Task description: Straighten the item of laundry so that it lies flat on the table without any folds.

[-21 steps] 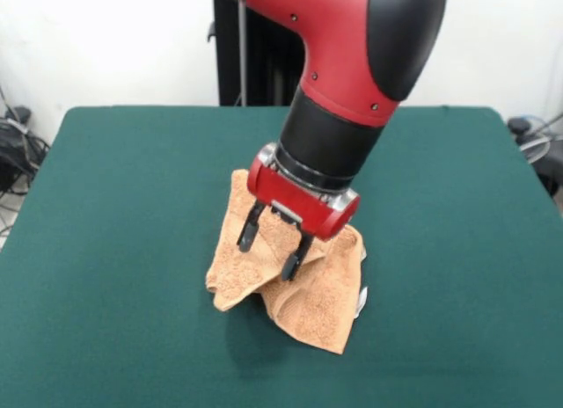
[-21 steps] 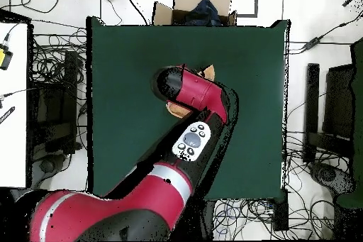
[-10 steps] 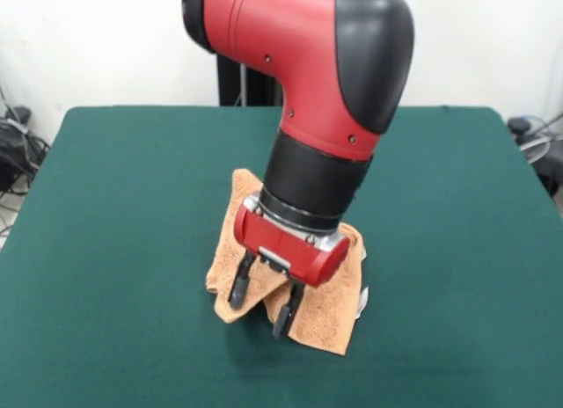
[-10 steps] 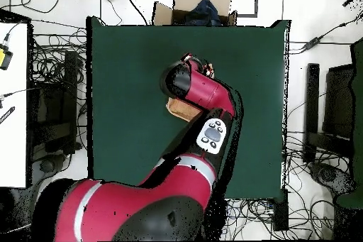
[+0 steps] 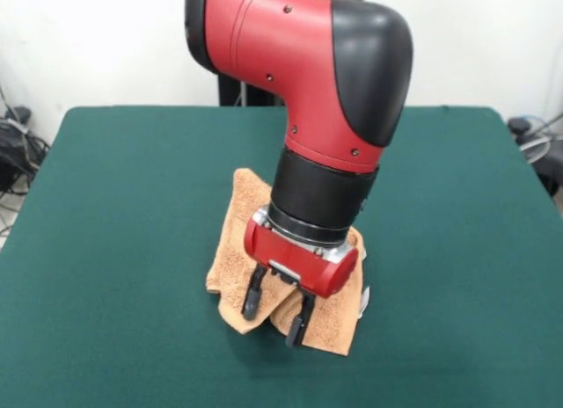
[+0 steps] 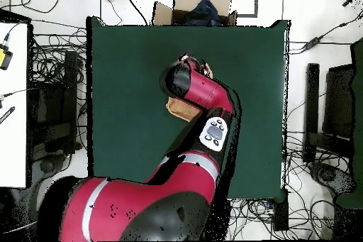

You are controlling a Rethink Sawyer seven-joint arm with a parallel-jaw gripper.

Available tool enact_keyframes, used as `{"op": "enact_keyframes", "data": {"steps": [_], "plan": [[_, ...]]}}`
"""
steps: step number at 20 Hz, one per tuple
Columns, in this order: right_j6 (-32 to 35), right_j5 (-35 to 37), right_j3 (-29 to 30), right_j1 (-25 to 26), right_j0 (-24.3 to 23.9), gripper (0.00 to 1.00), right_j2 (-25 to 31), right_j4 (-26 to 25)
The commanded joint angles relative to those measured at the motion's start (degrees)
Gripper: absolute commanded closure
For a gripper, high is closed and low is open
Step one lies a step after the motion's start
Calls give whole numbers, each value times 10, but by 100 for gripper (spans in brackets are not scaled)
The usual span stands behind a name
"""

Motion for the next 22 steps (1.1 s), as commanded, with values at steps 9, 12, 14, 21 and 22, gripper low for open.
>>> {"op": "enact_keyframes", "data": {"steps": [9, 12, 14, 21, 22], "plan": [[95, 154, -20, 40, 45, 0, -45, -27], [102, 185, -18, 40, 50, 0, -56, -26], [109, 230, -25, 44, 59, 0, -79, -30], [94, 257, -39, 51, 59, 0, -93, -39], [92, 257, -39, 51, 59, 0, -93, -41]]}}
